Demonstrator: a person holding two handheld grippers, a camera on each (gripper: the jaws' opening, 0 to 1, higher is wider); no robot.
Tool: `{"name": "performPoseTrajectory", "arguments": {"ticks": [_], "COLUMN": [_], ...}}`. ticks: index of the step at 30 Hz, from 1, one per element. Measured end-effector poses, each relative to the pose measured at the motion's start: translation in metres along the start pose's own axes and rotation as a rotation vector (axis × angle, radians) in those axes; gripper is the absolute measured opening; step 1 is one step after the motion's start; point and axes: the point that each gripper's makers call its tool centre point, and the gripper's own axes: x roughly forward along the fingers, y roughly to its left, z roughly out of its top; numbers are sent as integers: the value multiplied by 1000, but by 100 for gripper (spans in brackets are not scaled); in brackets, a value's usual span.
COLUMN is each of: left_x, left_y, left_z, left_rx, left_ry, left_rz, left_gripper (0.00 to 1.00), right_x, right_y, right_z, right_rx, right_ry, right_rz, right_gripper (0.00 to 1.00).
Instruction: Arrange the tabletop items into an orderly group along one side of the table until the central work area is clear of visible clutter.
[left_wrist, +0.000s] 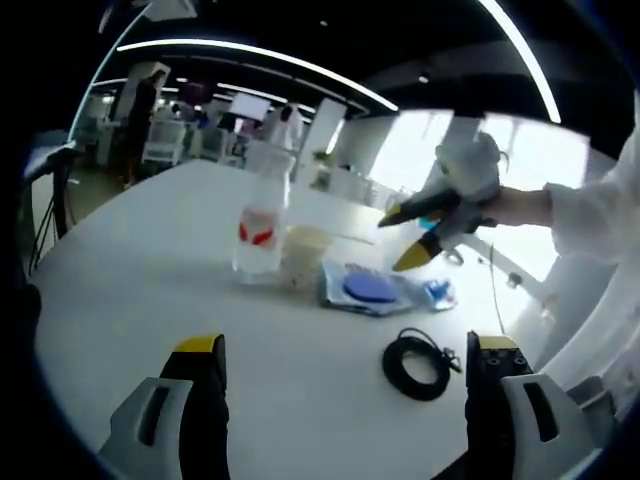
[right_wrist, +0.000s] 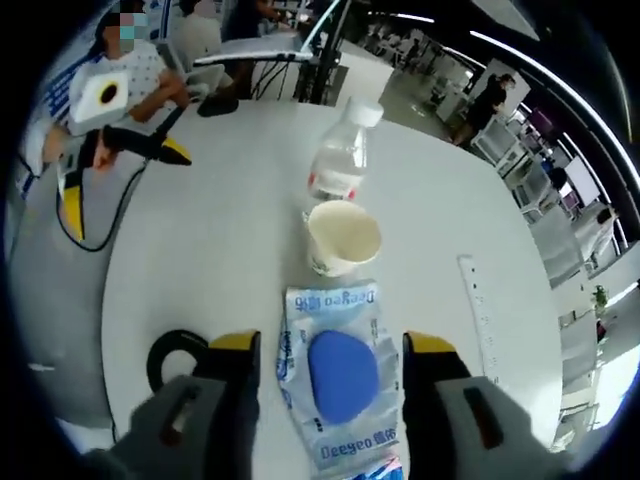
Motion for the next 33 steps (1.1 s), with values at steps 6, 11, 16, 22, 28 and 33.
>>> {"name": "performPoseTrajectory", "arguments": {"ticks": [6,11,16,22,28,33], "left_x": [1,2,4,4,6,8], "left_y": [0,0,-1,0,2,3], "left_z": [-2,-4,-8,-11,-16,-20], "left_rx": [1,8,14,20,30,37], "left_ry": [9,19,33,46,65,88], "left_rz": [6,5,2,5,11,15], "left_gripper": [96,96,96,96,96,96], "right_x": [-10,-17,-20,-23,-22,-27], "right_y": [3,6,10,16,30,37], "right_z": [-14,-26,-36,-41,-54,-65], "right_rx": [46,59,76,111,149,215], "right_ry": [-5,3,7,-4,-11,-29], "right_rz": [-15,-20,-22,-27,-17,-26], "right_gripper": [55,54,54,53,53,52]}}
